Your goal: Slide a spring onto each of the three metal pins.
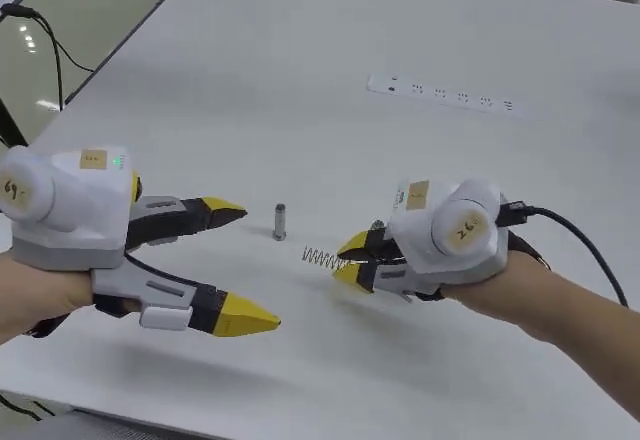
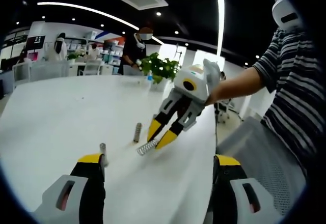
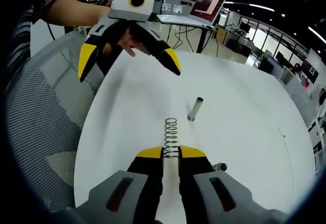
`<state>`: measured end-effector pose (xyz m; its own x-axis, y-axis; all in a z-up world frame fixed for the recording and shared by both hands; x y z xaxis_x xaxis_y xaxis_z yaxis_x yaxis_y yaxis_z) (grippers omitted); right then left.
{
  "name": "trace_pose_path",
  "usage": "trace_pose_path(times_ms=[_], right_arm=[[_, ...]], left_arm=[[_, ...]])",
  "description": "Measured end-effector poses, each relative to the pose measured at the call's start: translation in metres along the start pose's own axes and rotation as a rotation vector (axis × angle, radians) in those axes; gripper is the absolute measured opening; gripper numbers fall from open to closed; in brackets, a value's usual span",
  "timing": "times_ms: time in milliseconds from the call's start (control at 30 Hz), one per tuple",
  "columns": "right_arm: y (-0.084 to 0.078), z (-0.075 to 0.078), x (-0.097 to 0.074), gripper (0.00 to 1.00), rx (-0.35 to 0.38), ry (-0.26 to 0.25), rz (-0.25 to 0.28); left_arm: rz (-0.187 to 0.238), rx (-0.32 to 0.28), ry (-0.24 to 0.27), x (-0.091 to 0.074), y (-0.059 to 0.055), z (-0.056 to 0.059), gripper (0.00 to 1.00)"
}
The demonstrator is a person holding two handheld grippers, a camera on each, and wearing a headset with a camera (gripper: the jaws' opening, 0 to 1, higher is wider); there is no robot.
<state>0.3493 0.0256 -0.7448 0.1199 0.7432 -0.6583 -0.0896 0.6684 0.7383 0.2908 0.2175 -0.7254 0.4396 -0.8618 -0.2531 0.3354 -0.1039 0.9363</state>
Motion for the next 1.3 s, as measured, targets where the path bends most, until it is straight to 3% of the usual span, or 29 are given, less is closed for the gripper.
trace_pose_path(times_ms=[300, 633, 800, 1033, 1300], right_arm=[[-0.008, -0.008, -0.014, 0.08, -0.031, 0.015, -0.010], [-0.002, -0.017, -0.024, 0.08, -0.092, 0.051, -0.013], [0.004, -0.020, -0.030, 0.08, -0.098, 0.055, 0.007], [0.008, -0.022, -0.036, 0.08, -0.107, 0.053, 0.024], [0.010, -0.022, -0.041, 0.08, -0.113, 0.052, 0.028]], left_arm=[[-0.026, 0.010, -0.049, 0.018, 0.000, 0.002, 0.77], [-0.037, 0.026, -0.099, 0.039, 0.002, 0.005, 0.69], [-0.038, 0.029, -0.127, 0.049, 0.004, 0.008, 0.57], [-0.040, 0.045, -0.139, 0.060, 0.004, 0.009, 0.49], [-0.029, 0.054, -0.193, 0.067, 0.006, 0.017, 0.23]])
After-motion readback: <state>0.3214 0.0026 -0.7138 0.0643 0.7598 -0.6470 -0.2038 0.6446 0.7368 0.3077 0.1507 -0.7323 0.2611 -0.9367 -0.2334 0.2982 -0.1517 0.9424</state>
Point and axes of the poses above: the centre of the closed fingertips' face, and the gripper's own axes: x roughly forward along the fingers, z roughly to its right, y roughly out of its top, the point moved 9 cm from there along -x, roughly backward along the fingers, and after that the axes turned 4 degrees about z, right-handed, at the moved point
